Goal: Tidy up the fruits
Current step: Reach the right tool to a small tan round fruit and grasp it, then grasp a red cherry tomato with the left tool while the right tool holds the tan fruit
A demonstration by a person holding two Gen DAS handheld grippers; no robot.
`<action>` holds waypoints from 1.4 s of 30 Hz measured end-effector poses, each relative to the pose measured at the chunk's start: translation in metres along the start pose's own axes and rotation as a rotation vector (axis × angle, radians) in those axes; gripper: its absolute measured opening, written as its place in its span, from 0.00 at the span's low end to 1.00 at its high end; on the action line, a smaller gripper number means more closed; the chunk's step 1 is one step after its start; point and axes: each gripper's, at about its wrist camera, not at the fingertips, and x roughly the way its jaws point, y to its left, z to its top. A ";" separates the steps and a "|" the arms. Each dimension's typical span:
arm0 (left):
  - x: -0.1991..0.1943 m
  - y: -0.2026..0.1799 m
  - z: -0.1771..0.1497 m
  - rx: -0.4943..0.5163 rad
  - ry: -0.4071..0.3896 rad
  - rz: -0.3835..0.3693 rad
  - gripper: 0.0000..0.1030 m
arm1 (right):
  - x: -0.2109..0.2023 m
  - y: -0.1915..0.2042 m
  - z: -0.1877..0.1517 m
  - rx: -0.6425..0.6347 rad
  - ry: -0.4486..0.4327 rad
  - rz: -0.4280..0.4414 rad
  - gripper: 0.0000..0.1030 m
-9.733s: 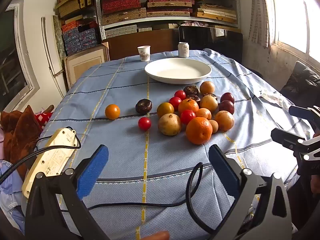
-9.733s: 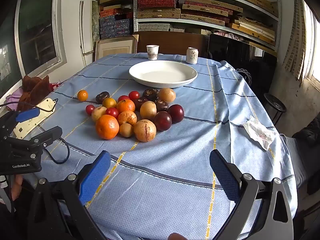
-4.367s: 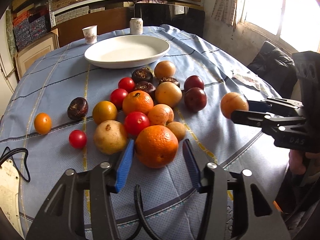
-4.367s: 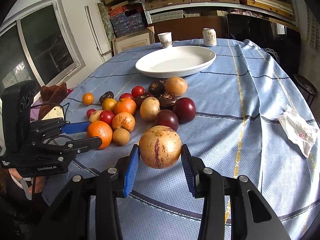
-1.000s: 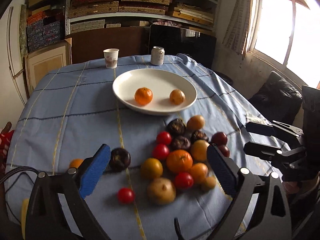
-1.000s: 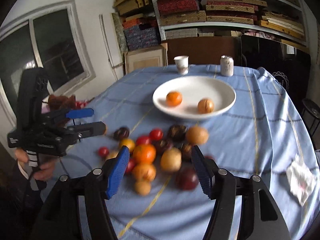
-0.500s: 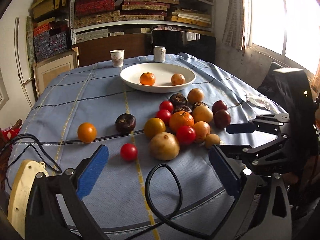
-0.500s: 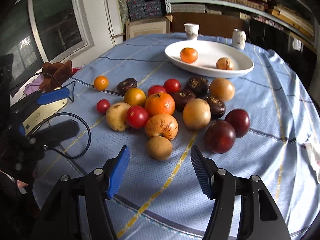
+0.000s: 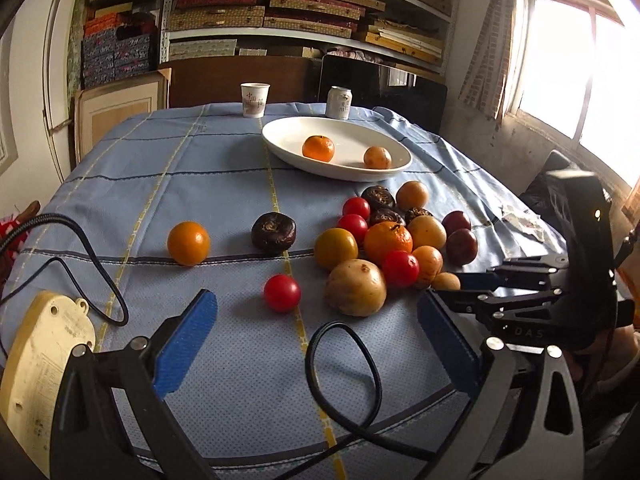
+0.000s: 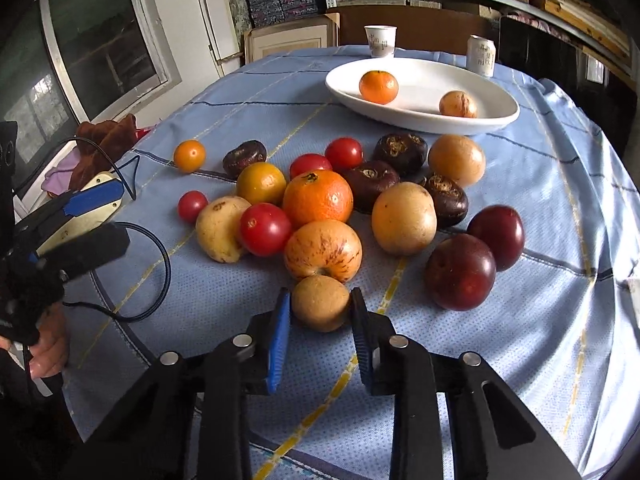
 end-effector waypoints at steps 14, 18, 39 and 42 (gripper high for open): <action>0.043 0.030 0.026 -0.037 0.134 -0.004 0.60 | -0.029 -0.026 -0.027 0.079 -0.087 0.030 0.29; 0.051 0.033 0.022 -0.040 0.163 -0.004 0.53 | -0.030 -0.032 -0.031 0.097 -0.091 0.033 0.29; 0.075 0.018 0.016 0.043 0.269 0.068 0.24 | -0.030 -0.038 -0.031 0.123 -0.101 0.053 0.29; 0.069 0.016 0.020 0.048 0.270 0.087 0.24 | -0.038 -0.042 -0.025 0.129 -0.118 0.061 0.29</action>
